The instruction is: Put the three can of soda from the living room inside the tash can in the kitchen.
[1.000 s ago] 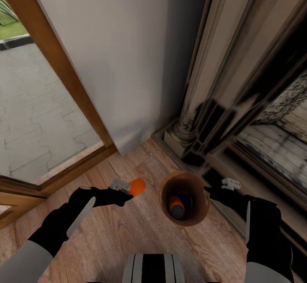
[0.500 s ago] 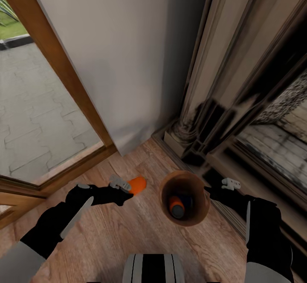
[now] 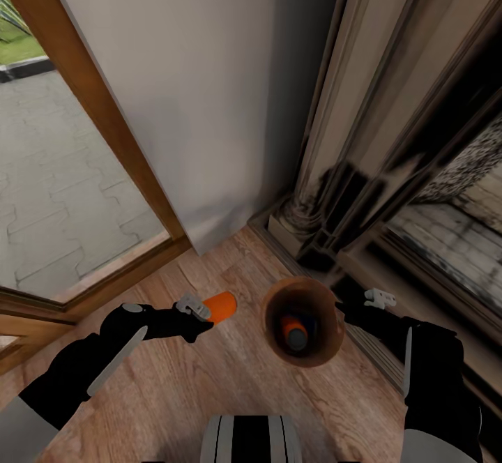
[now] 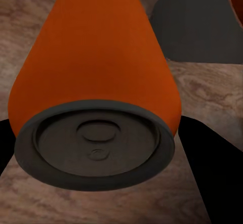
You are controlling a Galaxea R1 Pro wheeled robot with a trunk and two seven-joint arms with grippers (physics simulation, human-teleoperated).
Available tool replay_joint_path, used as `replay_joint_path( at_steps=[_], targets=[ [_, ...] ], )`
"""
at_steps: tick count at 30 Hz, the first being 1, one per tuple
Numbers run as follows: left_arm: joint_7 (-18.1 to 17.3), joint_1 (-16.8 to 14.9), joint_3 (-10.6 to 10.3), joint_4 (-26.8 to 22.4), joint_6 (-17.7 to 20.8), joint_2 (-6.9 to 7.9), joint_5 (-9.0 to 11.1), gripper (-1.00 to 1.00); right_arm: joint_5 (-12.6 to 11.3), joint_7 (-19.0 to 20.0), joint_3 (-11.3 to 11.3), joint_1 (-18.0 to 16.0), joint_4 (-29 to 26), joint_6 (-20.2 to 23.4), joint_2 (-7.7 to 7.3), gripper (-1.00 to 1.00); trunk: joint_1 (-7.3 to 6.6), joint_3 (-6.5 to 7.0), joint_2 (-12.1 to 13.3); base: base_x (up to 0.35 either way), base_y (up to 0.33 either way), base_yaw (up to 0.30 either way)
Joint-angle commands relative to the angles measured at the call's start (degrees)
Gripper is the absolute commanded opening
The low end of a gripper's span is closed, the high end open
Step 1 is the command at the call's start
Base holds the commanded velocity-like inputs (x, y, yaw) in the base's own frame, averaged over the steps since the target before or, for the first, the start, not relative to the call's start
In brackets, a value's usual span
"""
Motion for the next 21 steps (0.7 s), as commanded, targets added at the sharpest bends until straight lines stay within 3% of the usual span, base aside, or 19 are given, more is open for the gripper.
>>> replay_joint_path(
  at_steps=[1,7,21],
  targets=[
    [0.0,0.0,0.0,0.0,0.0,0.0,0.0,-1.0,-0.9,0.1,0.0,0.0,0.0,0.5,0.0,-1.0,0.0,0.0,0.0,0.0,0.0,0.0],
    [-1.2,0.0,0.0,0.1,1.5,0.18,3.8,-1.0,-0.9,0.1,0.0,0.0,-0.2,2.4,0.0,-1.0,0.0,0.24,0.0,0.0,0.0,0.094],
    [-1.3,0.0,0.0,0.3,1.7,0.17,4.1,-1.0,-0.9,0.1,0.0,0.0,-0.2,2.7,0.0,-1.0,0.0,1.18,0.0,0.0,0.0,0.187]
  ],
)
